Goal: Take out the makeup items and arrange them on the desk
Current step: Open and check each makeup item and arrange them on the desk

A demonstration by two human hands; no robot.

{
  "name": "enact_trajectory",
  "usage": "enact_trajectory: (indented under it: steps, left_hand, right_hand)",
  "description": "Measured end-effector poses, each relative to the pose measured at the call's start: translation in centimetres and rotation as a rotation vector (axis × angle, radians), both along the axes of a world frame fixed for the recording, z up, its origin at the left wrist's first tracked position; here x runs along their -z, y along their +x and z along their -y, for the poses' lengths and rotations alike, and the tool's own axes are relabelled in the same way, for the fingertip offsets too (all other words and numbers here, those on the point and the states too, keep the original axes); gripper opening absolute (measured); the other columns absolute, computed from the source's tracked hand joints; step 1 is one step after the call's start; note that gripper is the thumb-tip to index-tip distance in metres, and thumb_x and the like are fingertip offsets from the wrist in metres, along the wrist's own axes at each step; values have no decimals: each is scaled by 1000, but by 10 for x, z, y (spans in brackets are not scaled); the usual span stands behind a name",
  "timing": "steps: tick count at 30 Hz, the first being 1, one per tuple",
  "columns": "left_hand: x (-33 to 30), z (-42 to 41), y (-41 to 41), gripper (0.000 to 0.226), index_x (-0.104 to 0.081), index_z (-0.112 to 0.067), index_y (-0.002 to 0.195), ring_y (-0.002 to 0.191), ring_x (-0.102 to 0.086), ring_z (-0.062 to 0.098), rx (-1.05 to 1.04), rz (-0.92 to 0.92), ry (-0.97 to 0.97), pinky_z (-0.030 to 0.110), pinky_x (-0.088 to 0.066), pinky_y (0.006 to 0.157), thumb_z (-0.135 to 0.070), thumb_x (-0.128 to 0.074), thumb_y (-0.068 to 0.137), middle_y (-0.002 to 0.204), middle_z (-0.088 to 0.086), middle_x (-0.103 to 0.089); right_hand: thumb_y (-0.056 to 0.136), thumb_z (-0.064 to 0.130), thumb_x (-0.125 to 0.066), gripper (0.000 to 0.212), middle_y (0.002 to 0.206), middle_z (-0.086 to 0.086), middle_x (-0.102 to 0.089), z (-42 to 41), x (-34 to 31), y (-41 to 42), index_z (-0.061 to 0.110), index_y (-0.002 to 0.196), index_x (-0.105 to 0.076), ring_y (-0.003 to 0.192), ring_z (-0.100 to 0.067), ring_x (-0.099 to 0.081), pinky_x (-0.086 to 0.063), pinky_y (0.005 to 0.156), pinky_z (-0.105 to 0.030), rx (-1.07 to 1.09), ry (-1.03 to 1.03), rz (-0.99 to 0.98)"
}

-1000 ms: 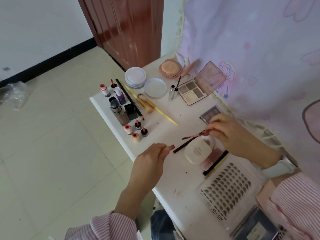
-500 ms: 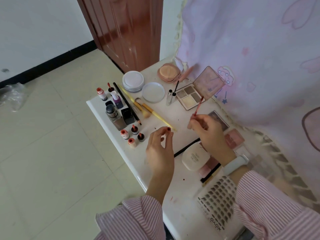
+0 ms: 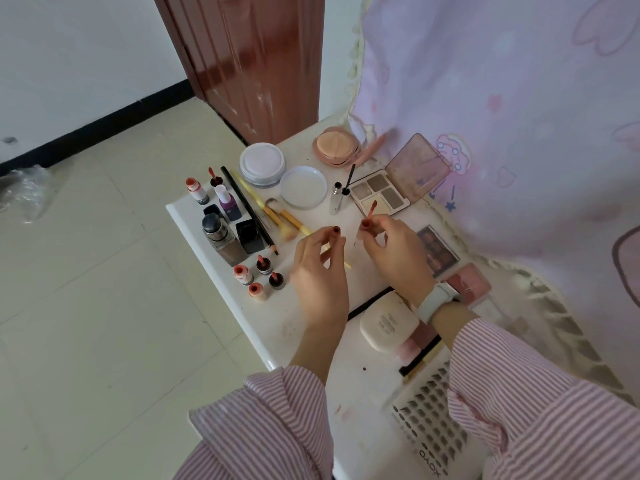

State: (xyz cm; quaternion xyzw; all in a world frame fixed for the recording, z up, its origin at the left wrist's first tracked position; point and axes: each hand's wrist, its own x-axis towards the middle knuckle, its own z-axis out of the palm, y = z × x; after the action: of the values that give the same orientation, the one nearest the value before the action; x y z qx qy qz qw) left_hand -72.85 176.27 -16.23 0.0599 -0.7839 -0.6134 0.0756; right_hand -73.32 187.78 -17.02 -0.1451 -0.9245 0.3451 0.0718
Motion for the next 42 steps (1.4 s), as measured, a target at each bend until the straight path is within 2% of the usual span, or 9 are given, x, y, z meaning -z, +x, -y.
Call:
enact_trajectory:
  steps: [5, 9, 11, 16, 24, 29, 32, 37, 42]
  left_hand:
    - [-4, -14, -18, 21, -66, -6, 106, 88, -63, 11, 41, 43, 12, 16, -50, 80, -11, -64, 86, 98, -2, -62]
    - [1, -18, -24, 22, -66, -9, 108, 90, -61, 8, 54, 62, -43, 15, -48, 80, -16, -63, 86, 103, 0, -64]
    - [3, -20, -25, 21, -67, -11, 106, 87, -59, 5, 66, 56, -94, 10, -46, 76, -19, -62, 87, 102, 0, -65]
    - [9, -20, -27, 22, -67, -12, 103, 98, -59, 18, 60, 38, -281, 40, -46, 87, -26, -62, 87, 100, 0, -68]
    - [7, -19, -22, 35, -63, -9, 110, 105, -54, 20, 52, 40, -325, 40, -45, 89, -34, -62, 87, 107, 2, -66]
    - [1, -9, -10, 33, -58, -6, 116, 106, -55, 22, 89, 1, -310, 41, -48, 88, -20, -64, 86, 113, 7, -60]
    - [-2, 1, 9, 31, -58, -3, 116, 106, -56, 26, 164, -62, -348, 41, -49, 87, -8, -62, 85, 113, 12, -60]
    - [8, 21, 36, 33, -61, -2, 114, 108, -57, 31, 296, -104, -562, 43, -43, 91, -4, -64, 81, 115, 14, -62]
    - [20, 39, 52, 28, -67, 0, 105, 106, -60, 32, 298, -136, -678, 48, -45, 91, -7, -59, 79, 109, 14, -66]
  right_hand:
    - [89, 27, -55, 22, 91, 9, -61, -7, 0, -6, 17, 107, -63, 91, -13, -54, -42, 70, -27, 14, 37, 21]
    - [89, 26, -55, 22, 97, 3, -66, -8, 2, -10, 15, 107, -64, 96, -16, -56, -46, 76, -33, -1, 33, 18]
    - [89, 26, -55, 23, 97, 2, -67, -8, 3, -11, 16, 107, -64, 96, -17, -55, -46, 76, -33, 4, 29, 21]
    - [88, 27, -56, 20, 94, 5, -67, -9, 6, -11, 18, 104, -64, 95, -15, -53, -43, 69, -29, 2, 23, 7]
    - [90, 31, -53, 23, 90, 7, -64, -8, 3, -9, 18, 108, -61, 95, -14, -51, -42, 65, -28, -33, 130, -22]
    - [88, 27, -57, 42, 92, 7, -61, -16, -6, 4, 16, 128, -49, 98, -13, -48, -37, 74, -26, 11, 93, -12]
    - [86, 25, -59, 39, 94, 3, -55, -29, -11, 22, 15, 123, -52, 88, -17, -51, -37, 72, -25, 47, 144, -25]
    - [81, 41, -61, 51, 130, -12, -46, -50, -6, 37, 14, 123, -51, 120, -31, -37, -27, 101, -41, 11, 423, 261]
    - [81, 34, -59, 61, 135, -15, -39, -55, -2, 36, 15, 134, -37, 124, -34, -32, -27, 105, -42, -6, 402, 405]
